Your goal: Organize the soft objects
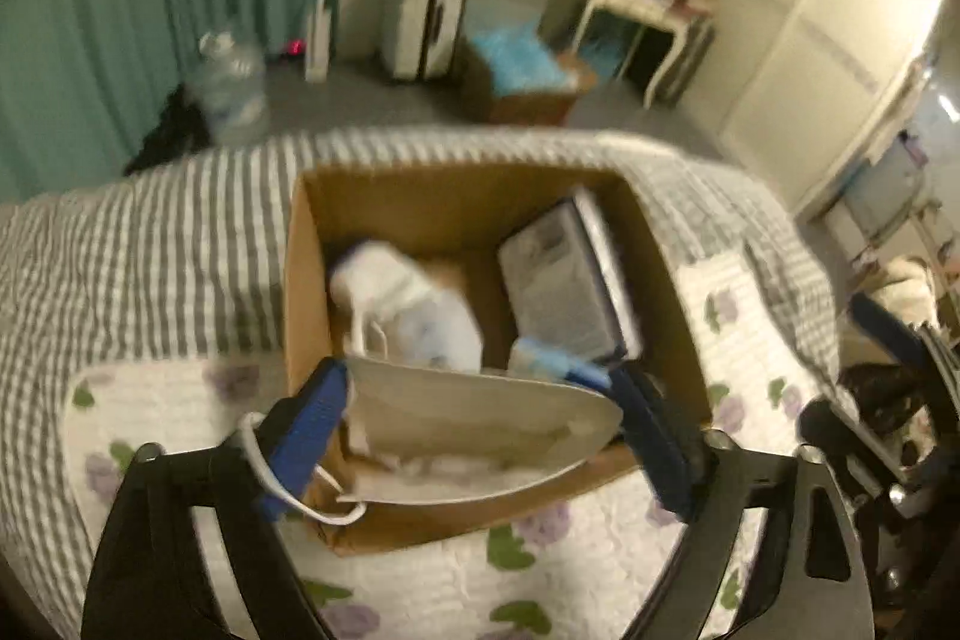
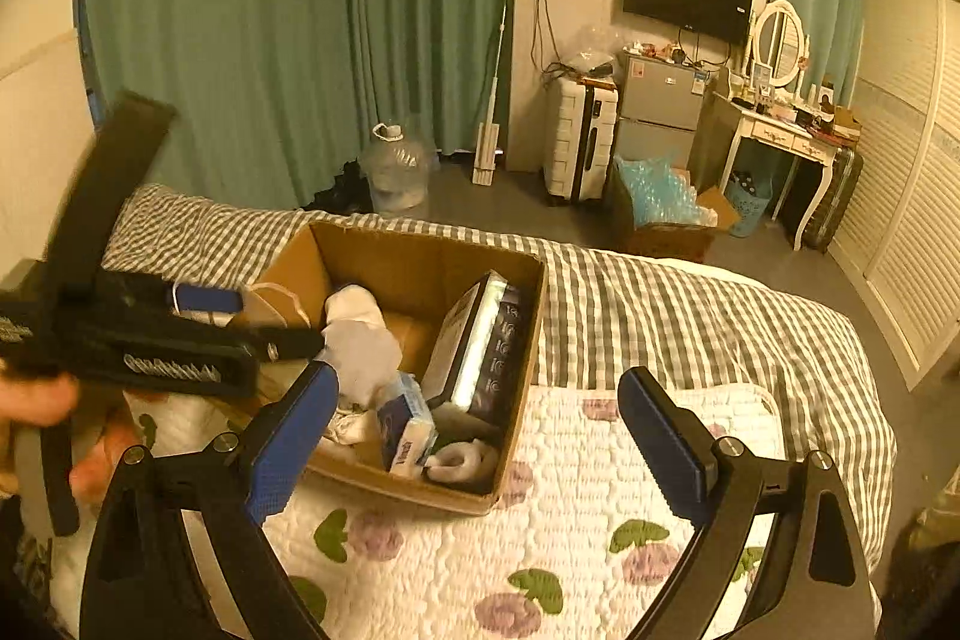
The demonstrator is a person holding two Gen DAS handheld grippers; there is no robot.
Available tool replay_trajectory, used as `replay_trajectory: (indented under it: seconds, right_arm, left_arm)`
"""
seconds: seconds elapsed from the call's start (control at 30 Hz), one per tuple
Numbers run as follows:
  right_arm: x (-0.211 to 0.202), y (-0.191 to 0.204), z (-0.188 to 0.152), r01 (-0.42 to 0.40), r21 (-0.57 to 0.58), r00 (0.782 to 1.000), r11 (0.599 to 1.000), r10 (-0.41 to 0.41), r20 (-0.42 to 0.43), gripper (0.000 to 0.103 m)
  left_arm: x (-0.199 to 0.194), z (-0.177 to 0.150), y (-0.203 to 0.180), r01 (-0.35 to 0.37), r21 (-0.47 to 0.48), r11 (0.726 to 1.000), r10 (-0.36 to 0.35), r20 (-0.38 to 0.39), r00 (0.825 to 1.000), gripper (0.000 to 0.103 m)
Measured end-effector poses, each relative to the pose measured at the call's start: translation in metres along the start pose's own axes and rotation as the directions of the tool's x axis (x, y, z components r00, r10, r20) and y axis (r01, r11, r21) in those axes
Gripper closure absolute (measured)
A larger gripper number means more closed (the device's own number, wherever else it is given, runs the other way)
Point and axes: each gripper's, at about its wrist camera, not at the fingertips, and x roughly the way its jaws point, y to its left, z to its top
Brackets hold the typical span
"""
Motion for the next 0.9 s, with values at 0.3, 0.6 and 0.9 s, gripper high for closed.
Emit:
replay_trajectory:
  seconds: [0.3,0.6,0.9]
  right_arm:
    - [-0.032,0.010,0.001,-0.025,-0.010,0.999,1.000,0.026,0.030,0.008]
    - [-0.075,0.016,-0.006,-0.013,-0.034,0.991,0.999,0.017,0.131,0.008]
    - [-0.128,0.020,-0.030,0.007,-0.035,0.974,0.999,0.001,0.226,0.008]
  left_arm:
    - [-0.005,0.000,0.014,0.035,-0.088,0.996,-0.036,-0.009,0.999,0.000]
    - [-0.085,-0.030,0.011,0.027,-0.051,0.998,-0.017,0.181,0.983,0.000]
    - [-0.163,-0.084,0.004,-0.031,-0.068,0.997,0.054,0.356,0.933,0.000]
